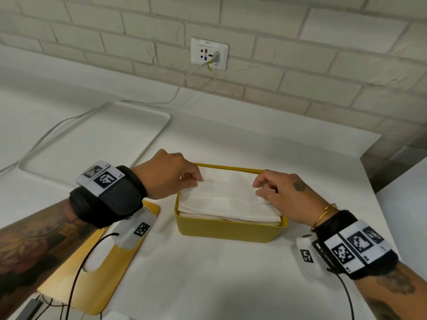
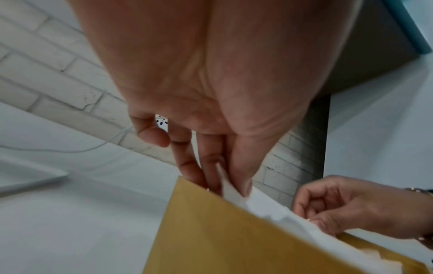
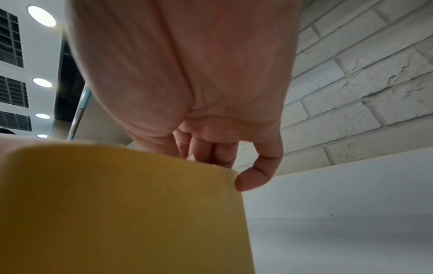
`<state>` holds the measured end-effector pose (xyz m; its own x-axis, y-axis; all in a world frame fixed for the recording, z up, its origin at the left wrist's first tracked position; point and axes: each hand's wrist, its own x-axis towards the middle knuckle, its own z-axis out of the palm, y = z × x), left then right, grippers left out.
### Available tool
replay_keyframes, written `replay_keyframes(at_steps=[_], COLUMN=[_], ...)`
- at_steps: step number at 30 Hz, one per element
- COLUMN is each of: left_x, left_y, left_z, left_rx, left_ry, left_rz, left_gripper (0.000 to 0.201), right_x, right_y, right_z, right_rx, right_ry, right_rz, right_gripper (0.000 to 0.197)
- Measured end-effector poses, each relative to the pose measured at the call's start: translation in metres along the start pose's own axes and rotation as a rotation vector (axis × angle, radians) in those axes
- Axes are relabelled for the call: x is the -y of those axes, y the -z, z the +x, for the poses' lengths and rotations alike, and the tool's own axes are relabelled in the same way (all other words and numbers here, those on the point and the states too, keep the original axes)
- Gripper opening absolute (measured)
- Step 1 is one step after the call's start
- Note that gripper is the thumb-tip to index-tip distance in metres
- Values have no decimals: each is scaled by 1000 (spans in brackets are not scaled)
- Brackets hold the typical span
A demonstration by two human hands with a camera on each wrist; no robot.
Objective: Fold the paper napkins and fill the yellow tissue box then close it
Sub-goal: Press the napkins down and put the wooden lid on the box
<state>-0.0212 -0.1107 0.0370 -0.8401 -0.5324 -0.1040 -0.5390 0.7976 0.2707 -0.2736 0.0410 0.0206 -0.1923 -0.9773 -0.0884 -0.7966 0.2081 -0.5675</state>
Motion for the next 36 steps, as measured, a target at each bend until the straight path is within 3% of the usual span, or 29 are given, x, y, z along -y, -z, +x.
replay_keyframes(at_steps=[4, 7, 10, 13, 17, 22, 25, 27, 30, 33, 36], left_x=[-13, -22, -34, -42, -24, 2, 13, 23, 38, 45, 42], left_y=[-13, -21, -24, -25, -18, -16, -14, -14, -24, -47, -65], left_z=[5, 5, 5, 5, -5, -29, -52, -70, -99, -127, -142], left_rx=[-88, -302, -252, 0, 147, -56, -184, -170, 17, 228, 305], left_ry=[-57, -301, -467, -361, -264, -248, -38, 182, 508, 680, 752], left_rz=[364, 460, 441, 399, 349, 127, -85, -117, -21, 2, 9], left_gripper=[44, 53, 38, 27, 32, 40, 39, 57, 98, 140, 148], right_x=[3, 13, 30, 32, 12, -9, -15, -18, -16, -15, -17], right_y=[-8, -10, -18, -28, -13, 4, -3, -6, -5, -4, -6], right_z=[-1, -4, -5, 0, -3, -9, -9, -8, -10, -11, -11], right_rx=[-58, -236, -140, 114, 136, 56, -31, -64, -78, -83, -75], right_ry=[36, 288, 516, 445, 352, 306, 302, 295, 262, 262, 282], right_rz=[-268, -461, -480, -460, -393, -336, -189, -121, -48, -15, -32], right_gripper=[14, 21, 23, 34, 38, 24, 23, 27, 30, 27, 29])
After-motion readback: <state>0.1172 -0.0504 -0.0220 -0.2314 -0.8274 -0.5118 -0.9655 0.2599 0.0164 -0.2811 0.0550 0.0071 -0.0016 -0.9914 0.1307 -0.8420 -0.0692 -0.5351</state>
